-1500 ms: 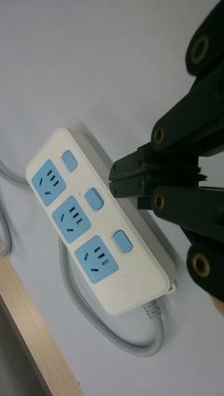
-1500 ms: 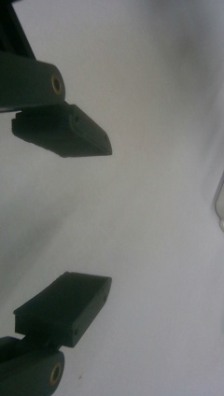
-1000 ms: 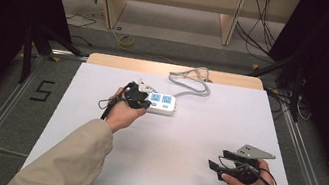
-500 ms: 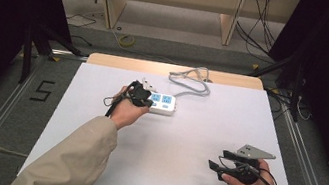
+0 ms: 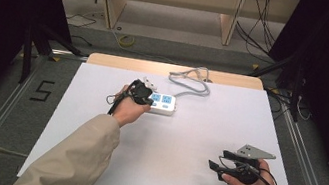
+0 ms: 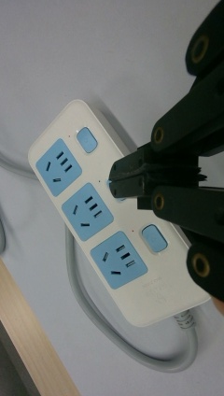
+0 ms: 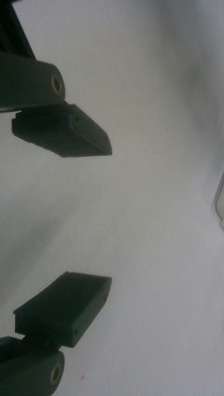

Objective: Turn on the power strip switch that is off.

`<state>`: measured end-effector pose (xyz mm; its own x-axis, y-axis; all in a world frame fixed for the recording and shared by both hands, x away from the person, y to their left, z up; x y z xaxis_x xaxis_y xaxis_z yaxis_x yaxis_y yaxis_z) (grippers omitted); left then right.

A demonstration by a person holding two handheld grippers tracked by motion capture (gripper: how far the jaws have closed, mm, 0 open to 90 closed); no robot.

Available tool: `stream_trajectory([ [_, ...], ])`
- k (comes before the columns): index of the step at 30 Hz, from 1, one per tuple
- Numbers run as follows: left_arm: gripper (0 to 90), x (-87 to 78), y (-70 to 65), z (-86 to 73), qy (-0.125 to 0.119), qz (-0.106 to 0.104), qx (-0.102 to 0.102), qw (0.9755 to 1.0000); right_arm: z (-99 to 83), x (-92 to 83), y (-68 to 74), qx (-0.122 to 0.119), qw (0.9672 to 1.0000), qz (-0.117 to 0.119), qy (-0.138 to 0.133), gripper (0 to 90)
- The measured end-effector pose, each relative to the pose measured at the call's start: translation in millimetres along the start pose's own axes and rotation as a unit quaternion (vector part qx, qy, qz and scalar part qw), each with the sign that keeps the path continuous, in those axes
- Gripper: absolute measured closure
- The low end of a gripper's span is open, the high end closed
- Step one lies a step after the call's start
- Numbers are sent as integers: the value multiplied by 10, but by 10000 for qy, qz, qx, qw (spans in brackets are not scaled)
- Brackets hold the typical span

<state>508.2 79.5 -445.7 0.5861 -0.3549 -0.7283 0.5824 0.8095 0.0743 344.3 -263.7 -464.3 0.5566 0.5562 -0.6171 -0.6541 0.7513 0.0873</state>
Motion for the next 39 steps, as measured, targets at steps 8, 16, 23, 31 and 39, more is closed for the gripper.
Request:
stream_trajectory([
  [8,899,38,5,41,41,25,2,10000,-1,-3,-2,3,10000,-4,0,314],
  [16,899,69,13,74,46,76,34,10000,-3,-4,-3,-2,10000,-3,1,314],
  [23,899,111,30,75,89,106,9,9999,-3,-3,-3,-5,10000,-6,6,314],
  [31,899,147,24,113,128,113,33,9998,-4,-3,-2,-1,10000,-5,21,314],
  [39,899,181,13,168,140,136,50,9998,-5,-4,-5,-9,10000,-7,16,314],
])
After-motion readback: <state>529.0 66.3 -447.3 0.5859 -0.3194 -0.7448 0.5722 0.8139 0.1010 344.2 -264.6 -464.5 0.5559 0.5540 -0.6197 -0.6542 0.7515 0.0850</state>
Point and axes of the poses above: each handheld gripper's, and its own axes: x roughly forward along the jaws, z roughly out of its top, y roughly to its left, the point moved 1 cm from there along x, roughly forward along the jaws, and after that the axes turned 1 degree about -x, right-handed, at the moved point
